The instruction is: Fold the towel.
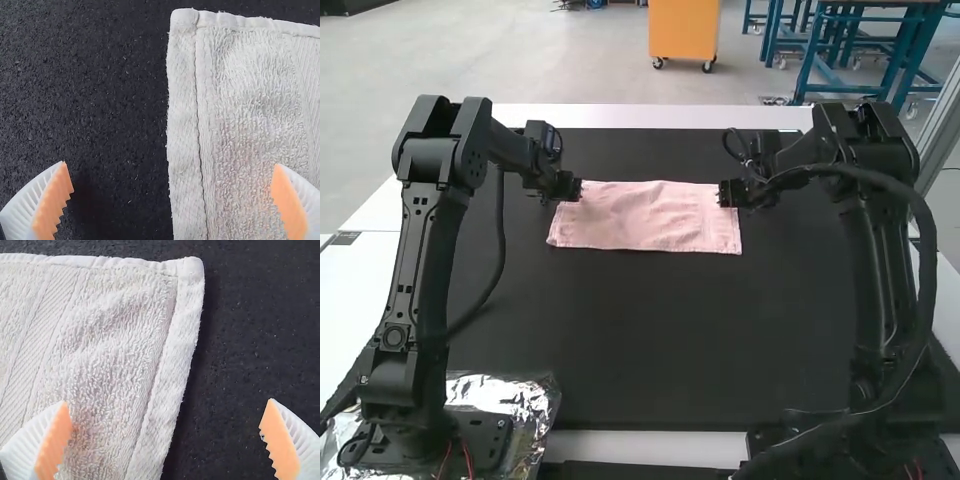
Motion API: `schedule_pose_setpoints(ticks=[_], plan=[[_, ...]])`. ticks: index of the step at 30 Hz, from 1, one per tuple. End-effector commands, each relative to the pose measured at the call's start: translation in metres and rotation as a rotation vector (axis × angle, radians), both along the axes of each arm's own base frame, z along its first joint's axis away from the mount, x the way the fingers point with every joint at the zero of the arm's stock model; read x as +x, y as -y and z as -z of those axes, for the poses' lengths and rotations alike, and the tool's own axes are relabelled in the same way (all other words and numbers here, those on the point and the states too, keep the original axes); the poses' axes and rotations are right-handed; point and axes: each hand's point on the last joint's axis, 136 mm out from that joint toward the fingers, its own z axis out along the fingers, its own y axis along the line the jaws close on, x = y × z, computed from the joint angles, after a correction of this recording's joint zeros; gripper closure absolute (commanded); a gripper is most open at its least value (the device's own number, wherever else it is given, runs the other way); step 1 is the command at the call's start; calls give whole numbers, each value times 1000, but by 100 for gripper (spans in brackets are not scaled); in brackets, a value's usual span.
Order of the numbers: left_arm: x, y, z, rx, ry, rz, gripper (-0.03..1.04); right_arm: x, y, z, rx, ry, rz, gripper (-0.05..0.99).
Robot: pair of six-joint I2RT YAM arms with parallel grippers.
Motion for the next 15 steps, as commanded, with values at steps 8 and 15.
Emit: schedule_pose_setpoints(ticks=[8,15], plan=[[6,-5,-2,-17,19,21,99,-11,-19,10,133,-64,-87,96],[13,2,-42,-62,90,58,99,-5,-27,-31,147,-2,-100,96]])
